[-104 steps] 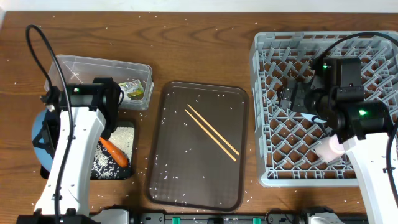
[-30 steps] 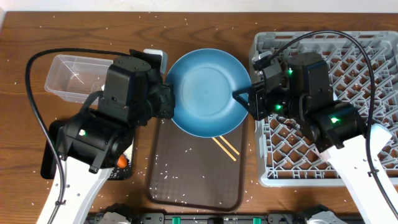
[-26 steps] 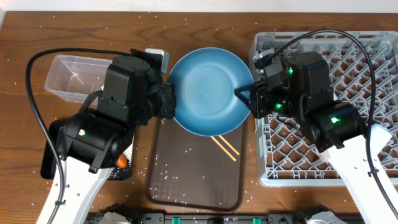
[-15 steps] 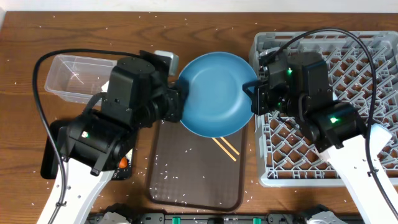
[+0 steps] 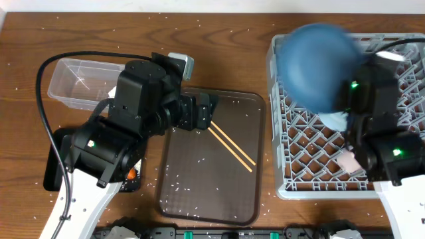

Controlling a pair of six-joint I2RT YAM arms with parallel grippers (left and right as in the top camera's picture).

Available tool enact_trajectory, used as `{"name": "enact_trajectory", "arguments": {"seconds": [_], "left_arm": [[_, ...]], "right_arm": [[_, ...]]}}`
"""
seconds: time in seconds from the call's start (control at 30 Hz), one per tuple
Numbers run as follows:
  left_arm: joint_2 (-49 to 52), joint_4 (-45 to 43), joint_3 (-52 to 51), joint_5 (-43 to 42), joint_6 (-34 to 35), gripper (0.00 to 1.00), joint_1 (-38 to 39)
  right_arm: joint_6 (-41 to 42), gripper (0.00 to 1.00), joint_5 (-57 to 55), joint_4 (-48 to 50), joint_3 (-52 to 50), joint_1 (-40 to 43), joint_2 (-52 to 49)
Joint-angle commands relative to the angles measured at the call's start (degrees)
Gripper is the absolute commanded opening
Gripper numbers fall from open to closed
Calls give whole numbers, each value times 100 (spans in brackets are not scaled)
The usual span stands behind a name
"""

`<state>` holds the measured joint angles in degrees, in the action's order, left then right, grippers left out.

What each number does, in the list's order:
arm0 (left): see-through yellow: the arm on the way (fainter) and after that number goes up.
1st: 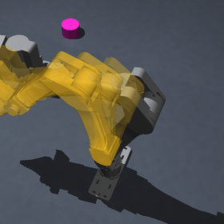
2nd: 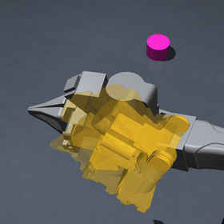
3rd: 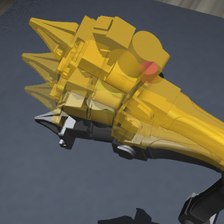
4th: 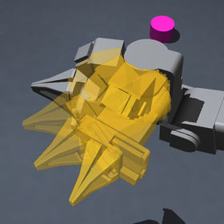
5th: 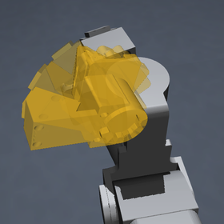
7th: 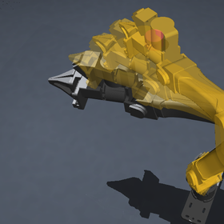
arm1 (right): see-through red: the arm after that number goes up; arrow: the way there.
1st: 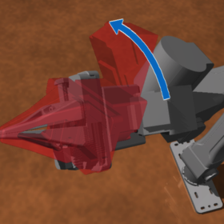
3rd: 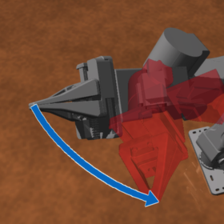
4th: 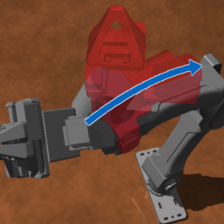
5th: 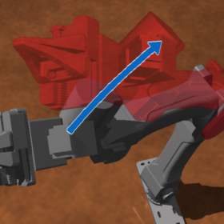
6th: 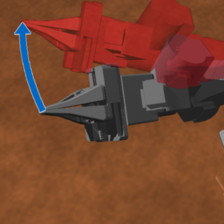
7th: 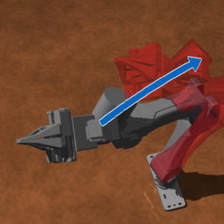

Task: Sort waste into correct bins and load items into the dishwasher rack
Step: 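Carry the blue plate into the dish rack with the right gripper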

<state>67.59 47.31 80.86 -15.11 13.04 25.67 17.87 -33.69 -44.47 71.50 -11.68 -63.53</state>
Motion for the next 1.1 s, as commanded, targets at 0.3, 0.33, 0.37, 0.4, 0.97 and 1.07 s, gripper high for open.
{"name": "enact_trajectory", "arguments": {"seconds": [0.3, 0.33, 0.37, 0.4, 0.97, 1.07], "left_arm": [[-63, 2, 98, -74, -57, 97, 9], [-63, 28, 98, -74, -59, 97, 7], [-63, 55, 96, -74, -59, 97, 9], [-63, 68, 96, -74, -57, 97, 7], [-52, 192, 96, -72, -146, 98, 9], [-42, 227, 96, -72, -146, 97, 9]], "right_arm": [[-1851, 1, -4328, 2317, 44, 918, -1231], [-2037, 1, -4478, 2479, 44, 968, -1388], [-2192, 1, -4704, 2712, 44, 1025, -1572], [-2387, 1, -4835, 2929, 44, 1073, -1722], [-3427, 1, -4575, 3333, 44, 1311, -3440], [-3534, 1, -4402, 3331, 44, 1311, -3600]]}}
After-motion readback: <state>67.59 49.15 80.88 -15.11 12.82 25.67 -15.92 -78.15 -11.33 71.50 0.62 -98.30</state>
